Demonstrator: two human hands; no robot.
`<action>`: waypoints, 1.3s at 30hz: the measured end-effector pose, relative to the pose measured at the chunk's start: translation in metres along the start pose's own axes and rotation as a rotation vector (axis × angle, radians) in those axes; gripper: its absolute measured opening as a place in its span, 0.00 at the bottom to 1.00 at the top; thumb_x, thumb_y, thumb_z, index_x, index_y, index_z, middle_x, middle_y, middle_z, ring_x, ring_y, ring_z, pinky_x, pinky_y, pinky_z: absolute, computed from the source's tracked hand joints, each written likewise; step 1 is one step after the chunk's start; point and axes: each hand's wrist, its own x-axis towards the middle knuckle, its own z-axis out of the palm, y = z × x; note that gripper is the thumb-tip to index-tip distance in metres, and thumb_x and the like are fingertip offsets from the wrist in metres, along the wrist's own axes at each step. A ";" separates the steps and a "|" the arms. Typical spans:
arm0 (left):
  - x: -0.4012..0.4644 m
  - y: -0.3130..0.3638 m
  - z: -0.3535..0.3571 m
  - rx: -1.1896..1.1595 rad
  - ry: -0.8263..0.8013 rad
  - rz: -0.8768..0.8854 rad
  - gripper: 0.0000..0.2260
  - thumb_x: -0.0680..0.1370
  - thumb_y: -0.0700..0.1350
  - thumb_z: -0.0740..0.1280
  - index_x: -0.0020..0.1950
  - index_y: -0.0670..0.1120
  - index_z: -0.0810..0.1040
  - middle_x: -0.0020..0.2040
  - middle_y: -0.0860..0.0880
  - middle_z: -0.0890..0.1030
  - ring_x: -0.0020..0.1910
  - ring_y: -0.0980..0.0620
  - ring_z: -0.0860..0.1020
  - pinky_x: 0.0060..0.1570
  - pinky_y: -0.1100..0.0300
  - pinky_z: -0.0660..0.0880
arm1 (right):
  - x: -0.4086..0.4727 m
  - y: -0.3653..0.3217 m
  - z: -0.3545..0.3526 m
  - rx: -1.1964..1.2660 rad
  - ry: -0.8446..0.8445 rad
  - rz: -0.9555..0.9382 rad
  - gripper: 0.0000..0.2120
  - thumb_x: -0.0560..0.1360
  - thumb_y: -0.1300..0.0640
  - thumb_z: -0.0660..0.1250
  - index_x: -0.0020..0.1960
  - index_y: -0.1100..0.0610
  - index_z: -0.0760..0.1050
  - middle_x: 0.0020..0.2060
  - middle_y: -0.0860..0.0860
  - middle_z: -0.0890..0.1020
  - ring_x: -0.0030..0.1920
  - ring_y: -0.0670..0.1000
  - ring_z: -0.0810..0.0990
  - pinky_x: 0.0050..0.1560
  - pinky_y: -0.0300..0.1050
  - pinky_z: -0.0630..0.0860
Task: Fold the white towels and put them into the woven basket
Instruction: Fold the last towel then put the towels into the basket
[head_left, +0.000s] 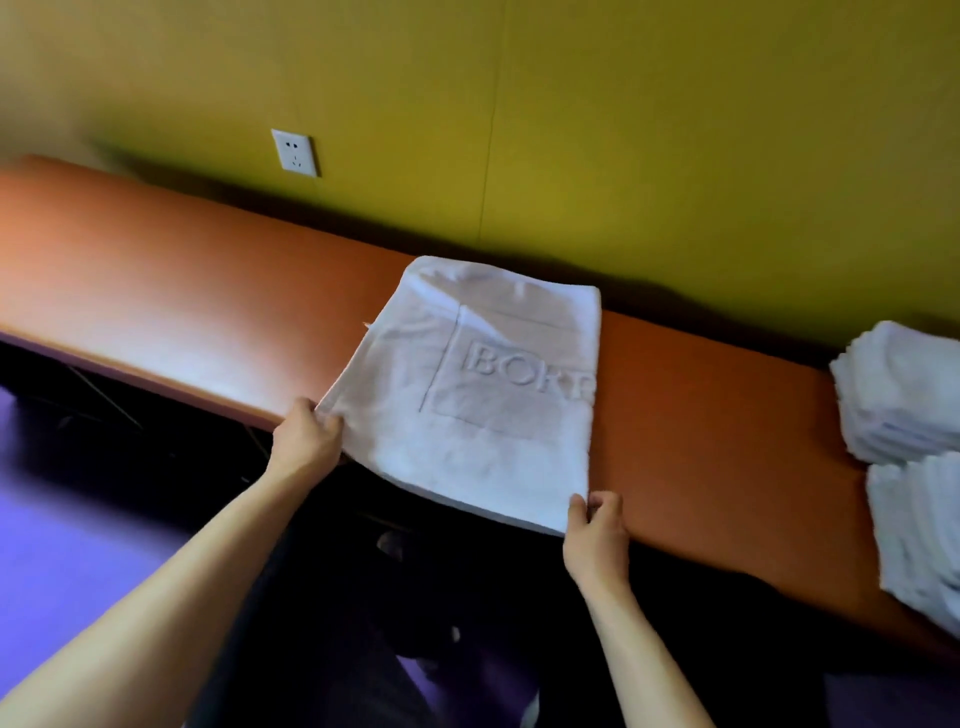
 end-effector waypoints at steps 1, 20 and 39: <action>-0.007 0.000 -0.002 -0.061 -0.003 -0.007 0.10 0.79 0.46 0.64 0.55 0.40 0.74 0.52 0.39 0.81 0.46 0.40 0.82 0.45 0.51 0.77 | 0.001 0.001 -0.007 0.053 0.036 -0.009 0.06 0.82 0.57 0.62 0.52 0.58 0.67 0.42 0.55 0.77 0.48 0.63 0.79 0.46 0.48 0.69; -0.150 -0.029 -0.040 -0.572 -0.383 0.161 0.18 0.73 0.31 0.73 0.59 0.46 0.82 0.52 0.46 0.87 0.49 0.51 0.84 0.49 0.65 0.80 | -0.024 0.020 -0.129 0.872 -0.021 -0.076 0.07 0.70 0.48 0.72 0.45 0.50 0.80 0.39 0.47 0.84 0.39 0.44 0.82 0.37 0.37 0.81; 0.010 0.062 0.039 -0.263 0.157 0.359 0.17 0.83 0.51 0.63 0.40 0.40 0.71 0.33 0.49 0.72 0.31 0.55 0.66 0.32 0.56 0.64 | 0.170 -0.056 -0.054 0.248 0.229 -0.501 0.03 0.79 0.48 0.64 0.49 0.45 0.74 0.37 0.42 0.77 0.35 0.38 0.74 0.41 0.44 0.70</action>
